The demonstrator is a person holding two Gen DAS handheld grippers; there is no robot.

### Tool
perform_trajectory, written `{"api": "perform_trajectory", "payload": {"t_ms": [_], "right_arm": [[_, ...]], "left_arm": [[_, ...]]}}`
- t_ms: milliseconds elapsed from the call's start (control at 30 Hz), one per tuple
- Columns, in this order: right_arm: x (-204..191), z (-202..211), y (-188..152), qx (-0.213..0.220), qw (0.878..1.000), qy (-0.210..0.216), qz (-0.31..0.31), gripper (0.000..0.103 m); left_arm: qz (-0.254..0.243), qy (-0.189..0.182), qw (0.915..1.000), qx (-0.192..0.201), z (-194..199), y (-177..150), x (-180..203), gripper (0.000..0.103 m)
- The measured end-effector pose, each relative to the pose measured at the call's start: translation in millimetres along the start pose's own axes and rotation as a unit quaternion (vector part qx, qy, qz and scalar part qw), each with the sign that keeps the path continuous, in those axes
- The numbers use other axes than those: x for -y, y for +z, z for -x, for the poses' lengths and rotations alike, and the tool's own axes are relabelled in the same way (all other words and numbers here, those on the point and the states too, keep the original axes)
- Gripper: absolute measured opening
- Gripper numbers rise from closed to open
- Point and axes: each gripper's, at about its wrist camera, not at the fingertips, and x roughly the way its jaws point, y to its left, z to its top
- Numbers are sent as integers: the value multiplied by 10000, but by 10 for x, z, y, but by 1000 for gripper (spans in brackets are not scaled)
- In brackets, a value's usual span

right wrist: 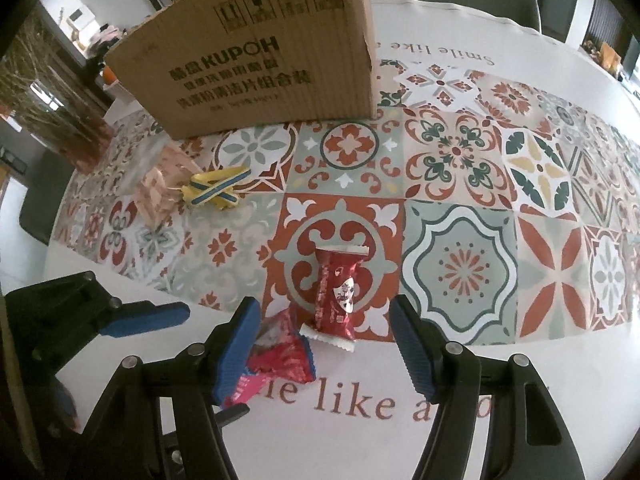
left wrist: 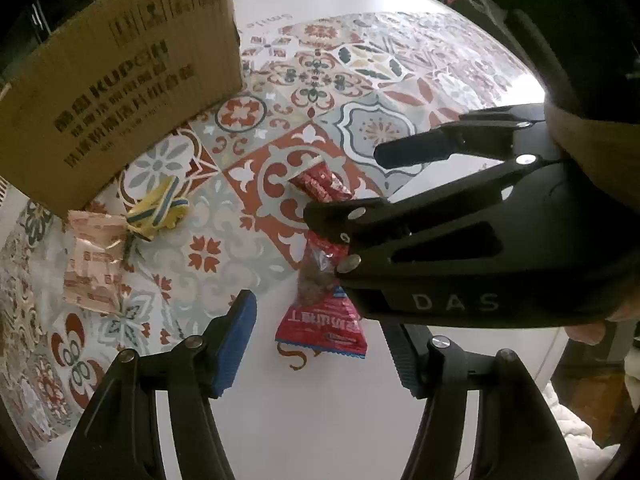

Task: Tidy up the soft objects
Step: 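Withdraw both tools from the box toward the red candy packets, then grasp the pink candy packet with the left tool while the right tool grasps the red candy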

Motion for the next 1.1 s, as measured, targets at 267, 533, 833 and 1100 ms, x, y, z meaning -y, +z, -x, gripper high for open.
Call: {"api": "perform_trajectory", "payload": {"t_ms": [267, 533, 833, 1100], "right_arm": [[49, -169, 22, -91, 9999, -17, -67, 62], [29, -325, 55, -132, 9998, -94, -88, 50], [-30, -352, 54, -2, 9985, -531, 100, 26], [126, -242, -77, 55, 9992, -359, -158, 24]], "left_arm": [[48, -158, 9997, -185, -174, -6, -19, 61], [213, -338, 9990, -203, -237, -13, -39, 58], [295, -370, 9988, -77, -295, -62, 10, 44], [626, -435, 9970, 148, -249, -154, -53, 40]]}}
